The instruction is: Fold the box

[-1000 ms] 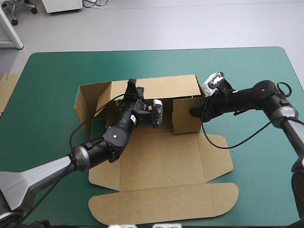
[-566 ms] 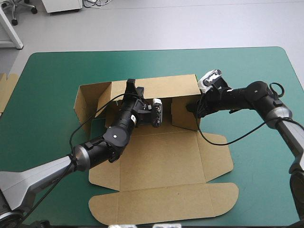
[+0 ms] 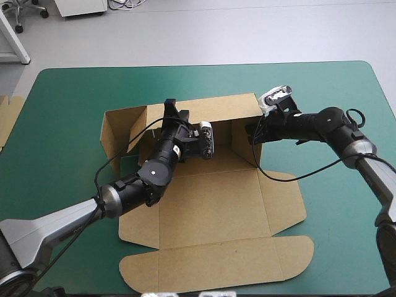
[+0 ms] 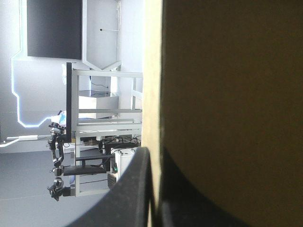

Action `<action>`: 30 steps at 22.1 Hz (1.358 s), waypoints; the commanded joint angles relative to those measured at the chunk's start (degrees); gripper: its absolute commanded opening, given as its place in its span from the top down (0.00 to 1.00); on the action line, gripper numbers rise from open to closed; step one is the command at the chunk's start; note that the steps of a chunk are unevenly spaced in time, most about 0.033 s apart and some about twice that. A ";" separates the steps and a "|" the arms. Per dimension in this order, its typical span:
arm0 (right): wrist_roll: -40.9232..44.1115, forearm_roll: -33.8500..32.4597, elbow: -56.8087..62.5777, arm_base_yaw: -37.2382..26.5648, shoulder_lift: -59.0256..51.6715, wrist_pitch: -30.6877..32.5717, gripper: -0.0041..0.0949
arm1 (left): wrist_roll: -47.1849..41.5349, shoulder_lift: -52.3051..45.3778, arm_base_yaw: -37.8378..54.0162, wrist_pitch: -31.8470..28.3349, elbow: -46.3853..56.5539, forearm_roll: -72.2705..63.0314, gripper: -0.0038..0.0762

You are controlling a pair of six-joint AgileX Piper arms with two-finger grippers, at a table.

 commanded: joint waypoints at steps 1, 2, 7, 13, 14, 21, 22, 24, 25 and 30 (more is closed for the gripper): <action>-1.17 5.58 -1.60 0.12 -2.33 1.02 0.67 | -1.13 -1.17 -0.25 -0.90 -1.98 0.97 0.96; -1.31 5.47 -1.60 0.12 -2.33 0.71 0.69 | -1.13 -1.17 -0.25 -0.90 -1.98 0.97 0.96; -1.47 7.92 -1.60 0.12 -2.33 -0.02 0.79 | 0.38 -1.17 -0.25 -0.35 -1.98 0.97 0.96; 1.31 -2.96 -1.60 4.21 -2.33 -0.22 0.96 | 1.40 -1.17 -0.25 -0.35 -1.98 0.97 0.96; 1.31 -2.96 -1.60 4.21 -2.33 -0.36 0.96 | 1.40 -1.17 -0.25 -0.35 -1.98 0.97 0.96; 8.88 -3.65 -1.60 4.60 -2.33 -1.48 0.96 | -1.53 -1.17 -0.25 -1.57 -4.66 0.97 0.96; 9.84 -3.65 -1.60 4.60 -2.33 -1.48 0.96 | -1.50 -1.17 -0.25 -1.57 -4.94 0.97 0.96; 10.88 -3.65 -1.60 4.60 -2.33 -1.65 0.96 | -1.50 -1.17 -0.25 -1.96 -5.30 0.97 0.96; 11.29 -3.65 -1.60 4.60 -2.33 -1.89 0.96 | -1.50 -1.17 -0.25 -1.96 -5.30 0.97 0.95; 12.14 -3.65 -1.60 4.60 -2.33 -3.10 0.96 | -1.50 -1.28 -0.35 -1.96 -5.30 0.97 0.76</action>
